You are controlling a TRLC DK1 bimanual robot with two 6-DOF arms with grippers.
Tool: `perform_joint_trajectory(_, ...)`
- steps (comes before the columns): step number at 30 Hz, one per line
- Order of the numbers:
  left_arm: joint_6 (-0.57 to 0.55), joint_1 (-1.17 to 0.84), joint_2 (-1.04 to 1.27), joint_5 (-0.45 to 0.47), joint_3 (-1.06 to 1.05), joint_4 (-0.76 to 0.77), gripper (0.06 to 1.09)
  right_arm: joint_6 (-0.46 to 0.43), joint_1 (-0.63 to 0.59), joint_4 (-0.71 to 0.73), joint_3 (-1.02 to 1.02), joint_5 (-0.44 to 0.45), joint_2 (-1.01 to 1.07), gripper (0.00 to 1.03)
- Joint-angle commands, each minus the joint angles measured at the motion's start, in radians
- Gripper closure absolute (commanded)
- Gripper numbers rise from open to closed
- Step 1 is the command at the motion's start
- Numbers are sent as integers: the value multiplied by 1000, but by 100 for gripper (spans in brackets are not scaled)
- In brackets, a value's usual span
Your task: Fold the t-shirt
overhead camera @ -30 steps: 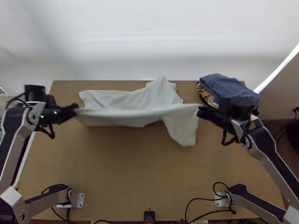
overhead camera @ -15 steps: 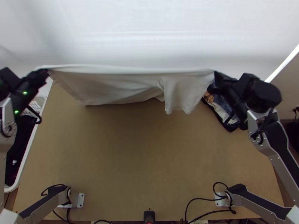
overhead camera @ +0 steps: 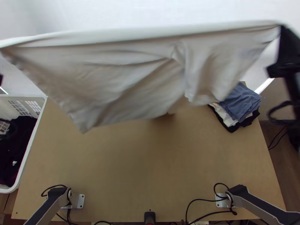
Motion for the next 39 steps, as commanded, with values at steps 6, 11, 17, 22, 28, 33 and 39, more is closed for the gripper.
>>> perform_joint_trajectory(6,65,25,-168,-113,-3,100,105,-40,-30,-277,427,128,-68,100)
perform_joint_trajectory(11,82,50,-304,-116,-84,120,105,-48,-74,-375,516,118,-134,100)
perform_joint_trajectory(17,80,62,-430,-107,-186,103,105,46,-88,-471,417,78,-202,100)
perform_joint_trajectory(22,65,63,-487,-94,-255,31,105,198,-90,-510,173,60,-271,100)
perform_joint_trajectory(28,64,46,-597,-51,-537,-52,105,316,-7,-458,-293,34,-372,100)
perform_joint_trajectory(33,68,-1,-643,-45,-776,-51,105,321,6,-251,-679,11,-419,100)
perform_joint_trajectory(39,44,-27,-565,-33,-934,27,105,368,-25,-99,-885,-27,-307,100)
